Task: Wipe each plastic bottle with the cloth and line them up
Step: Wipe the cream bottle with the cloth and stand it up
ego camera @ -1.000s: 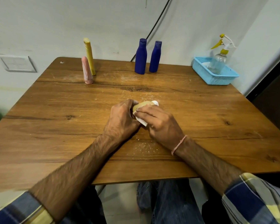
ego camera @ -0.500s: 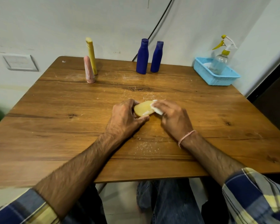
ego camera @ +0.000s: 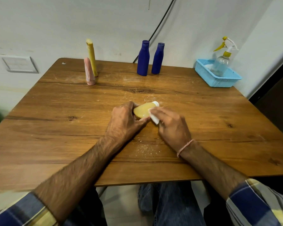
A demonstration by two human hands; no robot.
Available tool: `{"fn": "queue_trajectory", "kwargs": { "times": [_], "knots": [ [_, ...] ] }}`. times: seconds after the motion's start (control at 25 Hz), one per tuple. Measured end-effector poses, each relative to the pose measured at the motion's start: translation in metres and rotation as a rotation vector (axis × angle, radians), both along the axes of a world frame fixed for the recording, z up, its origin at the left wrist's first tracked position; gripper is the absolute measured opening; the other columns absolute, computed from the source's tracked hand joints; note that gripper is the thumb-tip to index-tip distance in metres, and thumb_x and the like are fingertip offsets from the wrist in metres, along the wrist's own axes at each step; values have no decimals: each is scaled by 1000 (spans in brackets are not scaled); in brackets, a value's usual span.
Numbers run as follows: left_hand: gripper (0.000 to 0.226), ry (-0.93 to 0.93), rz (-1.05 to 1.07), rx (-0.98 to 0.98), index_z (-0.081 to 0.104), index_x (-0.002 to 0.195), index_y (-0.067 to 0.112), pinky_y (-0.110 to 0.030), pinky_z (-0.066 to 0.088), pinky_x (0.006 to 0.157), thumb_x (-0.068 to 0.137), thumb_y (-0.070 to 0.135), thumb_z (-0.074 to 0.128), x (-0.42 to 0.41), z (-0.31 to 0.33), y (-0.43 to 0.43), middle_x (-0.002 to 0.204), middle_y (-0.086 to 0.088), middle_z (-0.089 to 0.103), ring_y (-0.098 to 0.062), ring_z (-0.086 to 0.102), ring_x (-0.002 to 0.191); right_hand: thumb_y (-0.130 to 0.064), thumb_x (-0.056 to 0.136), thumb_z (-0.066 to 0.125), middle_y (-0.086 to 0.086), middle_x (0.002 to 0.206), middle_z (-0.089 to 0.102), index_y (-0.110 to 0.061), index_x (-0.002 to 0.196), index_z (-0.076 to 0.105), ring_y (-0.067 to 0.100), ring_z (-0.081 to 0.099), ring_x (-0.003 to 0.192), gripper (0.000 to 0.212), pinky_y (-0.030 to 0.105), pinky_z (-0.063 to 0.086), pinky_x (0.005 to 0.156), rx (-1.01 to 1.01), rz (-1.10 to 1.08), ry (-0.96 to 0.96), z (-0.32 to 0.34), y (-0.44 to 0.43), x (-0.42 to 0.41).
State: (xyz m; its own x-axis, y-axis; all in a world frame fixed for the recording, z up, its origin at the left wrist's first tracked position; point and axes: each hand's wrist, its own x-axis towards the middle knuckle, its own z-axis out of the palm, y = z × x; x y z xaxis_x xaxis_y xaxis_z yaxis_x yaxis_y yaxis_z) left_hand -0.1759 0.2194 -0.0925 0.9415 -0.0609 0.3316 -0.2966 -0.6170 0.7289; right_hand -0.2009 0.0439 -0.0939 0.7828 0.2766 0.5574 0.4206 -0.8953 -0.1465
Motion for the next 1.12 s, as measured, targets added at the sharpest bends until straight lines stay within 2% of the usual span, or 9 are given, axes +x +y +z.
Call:
{"fn": "queue_trajectory", "kwargs": {
  "times": [0.12, 0.28, 0.4, 0.48, 0.64, 0.8, 0.92, 1.0, 1.12],
  "knots": [
    [48, 3, -7, 25, 66, 120, 12, -29, 63, 78, 81, 34, 83, 1, -2, 0, 103, -2, 74, -12, 69, 86, 12, 80, 63, 14, 118, 70, -3, 120, 67, 23, 66, 111, 42, 35, 53, 99, -114, 251, -33, -4, 12, -17],
    [51, 10, 5, 9, 66, 118, 16, -24, 60, 75, 78, 43, 84, -1, 0, -1, 90, 4, 71, -7, 67, 81, 15, 77, 59, 12, 121, 69, -7, 120, 68, 24, 65, 113, 49, 41, 55, 96, 51, -54, 17, 11, -7, 8],
    [50, 20, 5, 8, 66, 120, 13, -29, 63, 75, 81, 40, 82, 0, -1, 2, 96, 1, 73, -10, 68, 82, 14, 77, 63, 14, 122, 68, -5, 122, 66, 23, 65, 114, 49, 36, 54, 97, -51, 116, 27, 3, 15, -15],
    [51, 27, -3, 10, 65, 121, 13, -31, 63, 74, 81, 39, 82, 1, -2, 1, 96, 1, 72, -10, 68, 81, 15, 76, 64, 14, 120, 69, -5, 122, 66, 23, 67, 110, 50, 34, 57, 92, -87, 213, 2, 2, 9, -19],
    [51, 36, 21, -10, 66, 119, 16, -27, 62, 73, 80, 44, 82, -3, 1, -2, 93, 3, 72, -8, 68, 80, 14, 78, 61, 13, 119, 70, -7, 119, 68, 26, 67, 111, 47, 42, 56, 93, 58, -99, 42, 16, 4, 2],
    [45, 28, 36, -6, 68, 113, 14, -35, 64, 72, 79, 41, 82, -2, 0, 0, 91, 1, 73, -12, 69, 78, 12, 79, 60, 13, 119, 70, -5, 120, 67, 24, 68, 109, 46, 36, 56, 93, -71, 148, 38, 9, 24, -24],
    [48, 25, 39, -23, 68, 113, 14, -32, 64, 74, 79, 45, 82, -4, 2, -1, 95, 1, 74, -10, 70, 81, 7, 80, 56, 10, 116, 69, -8, 117, 69, 23, 64, 109, 42, 40, 56, 92, 9, 5, 5, 18, 4, -5],
    [47, 20, 44, -24, 68, 111, 15, -32, 64, 73, 79, 46, 82, -3, 1, -2, 93, 1, 74, -11, 70, 79, 2, 83, 61, 7, 108, 64, -9, 111, 72, 20, 56, 105, 33, 36, 52, 89, 60, -82, 25, 20, 7, -1],
    [38, -15, 47, 11, 68, 103, 15, -36, 63, 66, 78, 40, 82, -3, -2, -1, 85, 1, 73, -14, 68, 73, 3, 83, 62, 3, 98, 63, -10, 107, 74, 15, 53, 98, 30, 24, 44, 87, 67, 132, 65, 20, 23, -11]
  ]
}}
